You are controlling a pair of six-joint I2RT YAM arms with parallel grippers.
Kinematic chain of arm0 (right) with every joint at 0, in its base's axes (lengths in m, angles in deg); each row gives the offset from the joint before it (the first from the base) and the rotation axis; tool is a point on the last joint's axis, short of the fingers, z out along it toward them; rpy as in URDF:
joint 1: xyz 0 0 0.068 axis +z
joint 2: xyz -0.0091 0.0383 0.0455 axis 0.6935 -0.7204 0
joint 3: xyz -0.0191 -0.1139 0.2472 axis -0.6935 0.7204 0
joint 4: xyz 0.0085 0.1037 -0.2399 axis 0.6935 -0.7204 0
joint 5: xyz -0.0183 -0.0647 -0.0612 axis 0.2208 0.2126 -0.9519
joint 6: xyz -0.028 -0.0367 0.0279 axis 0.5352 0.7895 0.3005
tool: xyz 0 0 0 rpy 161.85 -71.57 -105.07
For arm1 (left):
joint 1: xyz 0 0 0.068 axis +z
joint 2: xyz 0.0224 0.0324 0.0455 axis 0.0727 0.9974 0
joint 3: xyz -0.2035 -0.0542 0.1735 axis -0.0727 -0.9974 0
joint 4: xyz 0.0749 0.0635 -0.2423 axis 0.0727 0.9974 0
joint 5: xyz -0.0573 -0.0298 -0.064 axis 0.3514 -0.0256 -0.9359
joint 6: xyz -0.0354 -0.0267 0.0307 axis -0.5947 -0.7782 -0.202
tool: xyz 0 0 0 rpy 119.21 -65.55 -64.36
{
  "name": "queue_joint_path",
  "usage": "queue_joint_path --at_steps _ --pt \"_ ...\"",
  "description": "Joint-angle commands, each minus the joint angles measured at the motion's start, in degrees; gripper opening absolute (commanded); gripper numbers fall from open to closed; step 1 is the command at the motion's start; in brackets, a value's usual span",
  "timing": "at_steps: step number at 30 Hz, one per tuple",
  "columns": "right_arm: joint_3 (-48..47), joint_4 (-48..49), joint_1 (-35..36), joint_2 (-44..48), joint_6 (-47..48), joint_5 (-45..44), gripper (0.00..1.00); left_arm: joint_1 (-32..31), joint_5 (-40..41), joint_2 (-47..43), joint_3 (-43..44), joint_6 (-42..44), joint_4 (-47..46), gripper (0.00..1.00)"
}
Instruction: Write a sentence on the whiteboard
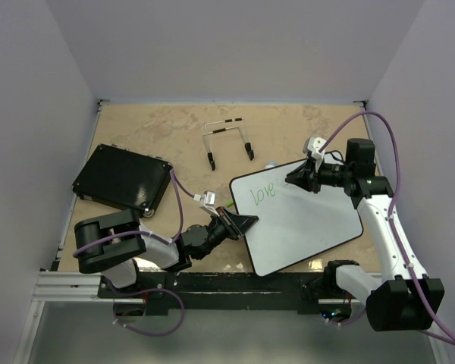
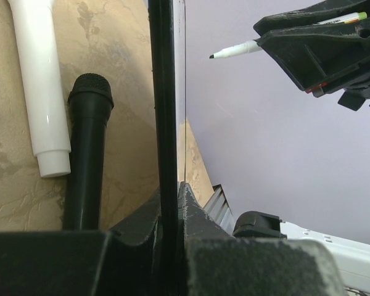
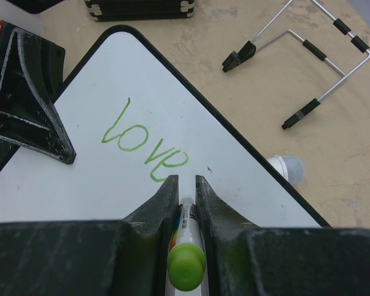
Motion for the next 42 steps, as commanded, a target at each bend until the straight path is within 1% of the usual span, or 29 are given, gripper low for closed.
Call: queue_joint_path --at_steps 1,17,42 --pt "0.5 3.5 -0.3 1.6 -2.4 1.9 0.0 -0.3 0.7 -0.7 0.1 3.7 -8.0 0.0" --pt "1.8 7.6 -0.4 2.8 -8.7 2.0 0.0 -0.5 2.8 -1.0 0.8 5.6 -8.4 0.0" --pt "3.2 10.9 -0.6 3.8 -12.4 0.3 0.0 -0.4 1.7 -1.8 1.1 7.1 -7.4 0.0"
